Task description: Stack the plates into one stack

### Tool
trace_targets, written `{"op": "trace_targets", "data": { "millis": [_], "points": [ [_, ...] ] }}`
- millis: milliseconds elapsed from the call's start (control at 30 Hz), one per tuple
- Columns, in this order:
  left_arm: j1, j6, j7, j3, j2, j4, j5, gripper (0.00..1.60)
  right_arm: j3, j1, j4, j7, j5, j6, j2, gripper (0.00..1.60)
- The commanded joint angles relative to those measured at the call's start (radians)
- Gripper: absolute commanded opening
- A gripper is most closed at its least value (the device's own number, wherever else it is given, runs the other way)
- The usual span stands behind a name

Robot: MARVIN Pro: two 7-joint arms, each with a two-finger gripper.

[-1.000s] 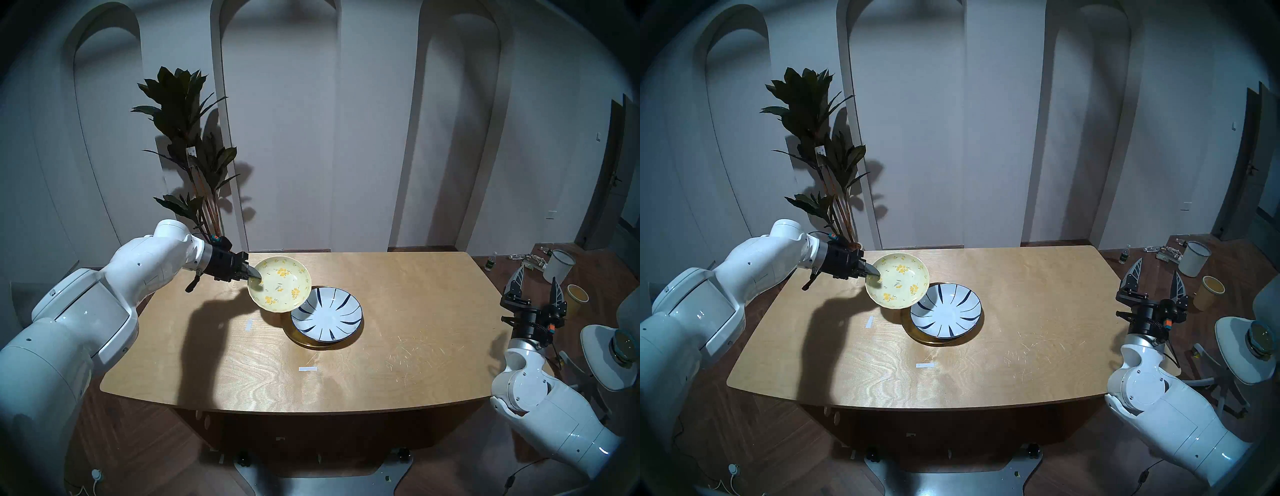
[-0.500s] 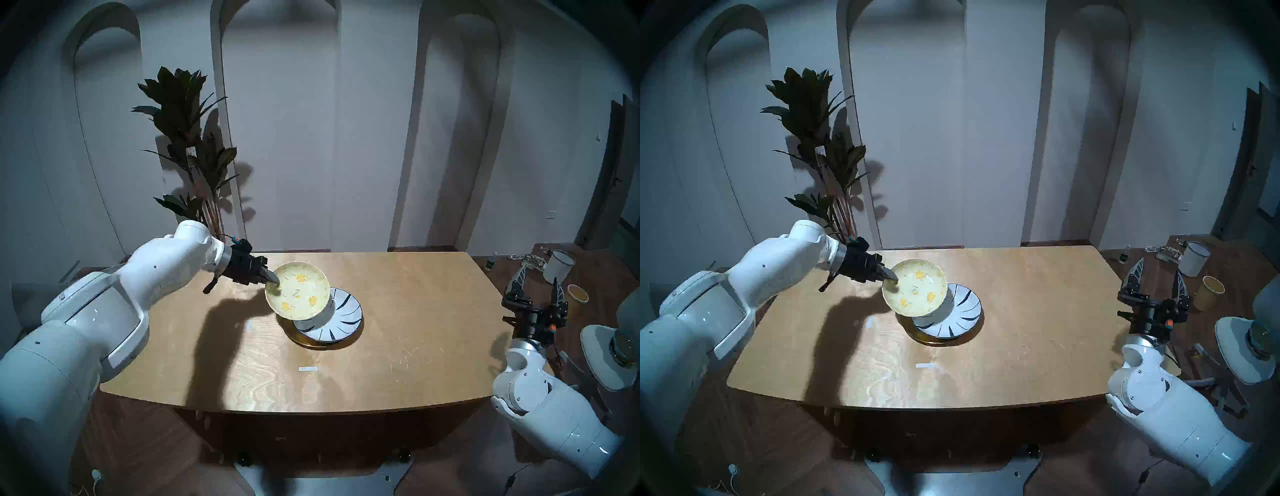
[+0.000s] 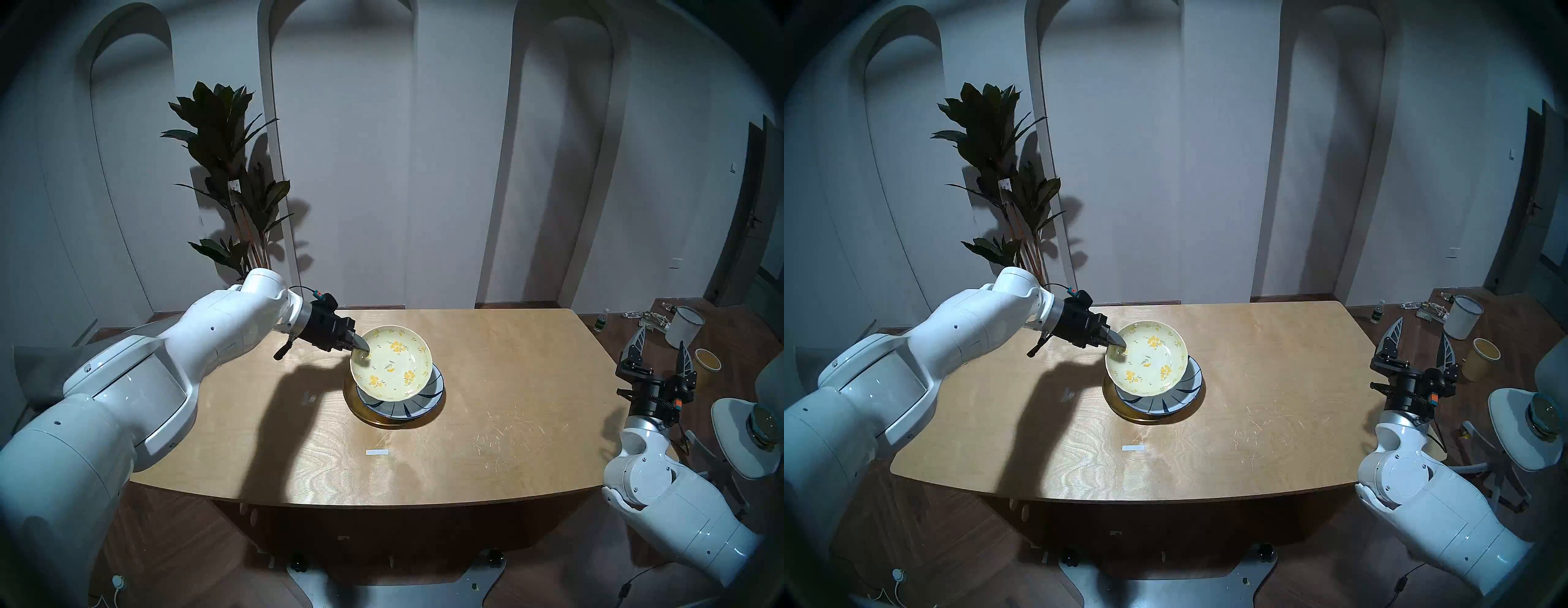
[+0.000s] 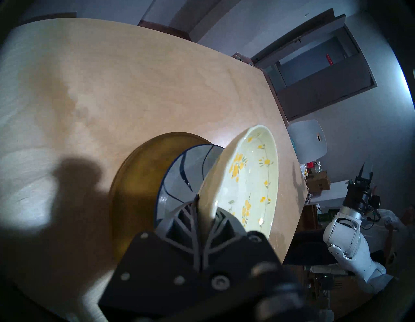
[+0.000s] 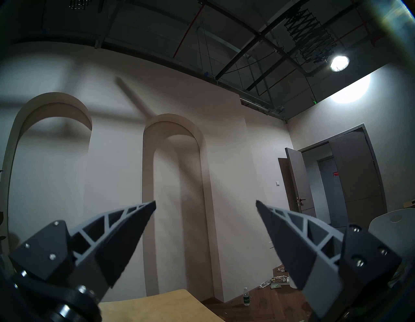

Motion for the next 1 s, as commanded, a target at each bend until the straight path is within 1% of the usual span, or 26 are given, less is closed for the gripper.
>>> {"op": "trace_targets", "data": {
  "millis": [0, 333, 700, 967],
  "points": [
    [-0.03, -0.002, -0.024, 0.001, -0.025, -0.049, -0.016, 0.0, 0.009, -0.002, -0.003, -0.001, 0.0, -0.008, 0.006, 1.6],
    [-0.015, -0.002, -0.021, 0.027, -0.039, -0.11, -0.022, 0.0, 0.009, -0.003, 0.0, -0.003, -0.001, -0.02, 0.007, 1.6],
    [-0.036, -0.002, -0.018, 0.028, -0.039, -0.173, -0.035, 0.0, 0.009, -0.005, -0.003, -0.005, -0.002, -0.033, 0.008, 1.6],
    [-0.027, -0.002, -0.013, 0.034, -0.03, -0.205, -0.043, 0.0, 0.01, -0.005, -0.006, -0.006, -0.003, -0.043, 0.009, 1.6]
  ]
}}
